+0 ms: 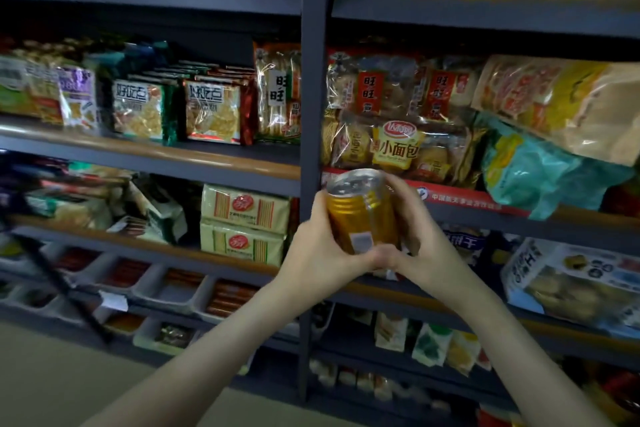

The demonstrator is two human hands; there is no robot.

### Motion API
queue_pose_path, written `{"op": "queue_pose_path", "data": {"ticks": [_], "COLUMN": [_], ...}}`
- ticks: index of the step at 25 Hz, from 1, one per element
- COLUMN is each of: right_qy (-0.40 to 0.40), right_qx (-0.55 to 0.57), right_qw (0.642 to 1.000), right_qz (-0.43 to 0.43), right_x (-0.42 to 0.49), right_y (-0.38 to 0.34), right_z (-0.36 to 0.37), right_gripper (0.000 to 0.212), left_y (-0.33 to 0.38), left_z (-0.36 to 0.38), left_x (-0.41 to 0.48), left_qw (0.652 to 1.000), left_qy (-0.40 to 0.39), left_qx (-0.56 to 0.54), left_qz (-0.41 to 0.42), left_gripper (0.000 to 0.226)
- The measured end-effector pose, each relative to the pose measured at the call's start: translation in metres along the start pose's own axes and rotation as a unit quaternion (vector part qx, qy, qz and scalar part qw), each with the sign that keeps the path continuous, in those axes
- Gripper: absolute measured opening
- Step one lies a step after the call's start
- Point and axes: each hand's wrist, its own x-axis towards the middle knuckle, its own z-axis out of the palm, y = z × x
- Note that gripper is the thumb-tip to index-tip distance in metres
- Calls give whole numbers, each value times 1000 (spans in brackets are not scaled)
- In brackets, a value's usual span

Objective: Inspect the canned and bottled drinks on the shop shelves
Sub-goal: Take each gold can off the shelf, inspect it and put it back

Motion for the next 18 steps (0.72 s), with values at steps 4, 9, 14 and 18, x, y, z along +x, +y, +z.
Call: {"op": "queue_pose_path", "data": {"ticks": [4,9,14,18], "right_qy": [-94,39,91,86], "right_qx": [-56,-112,-95,-72], "right_qw": [994,992,991,994], "right_qz": [21,-42,-15,18], "right_x": [-12,-12,-22,-25], "right_y": [16,28,25,28], "right_z": [5,16,9,6], "right_gripper": [105,86,73,69], "left_y": [6,-4,-20,-16], "left_z": [2,1,2,1], "left_x": [-3,-5,-6,-20], "left_qw": [914,873,922,994], "left_qy": [-62,-139,-160,-93], "left_qx": [-327,-371,-188,52], "left_qz": [-231,-284,-299,-32], "left_gripper": [32,60,104,87]}}
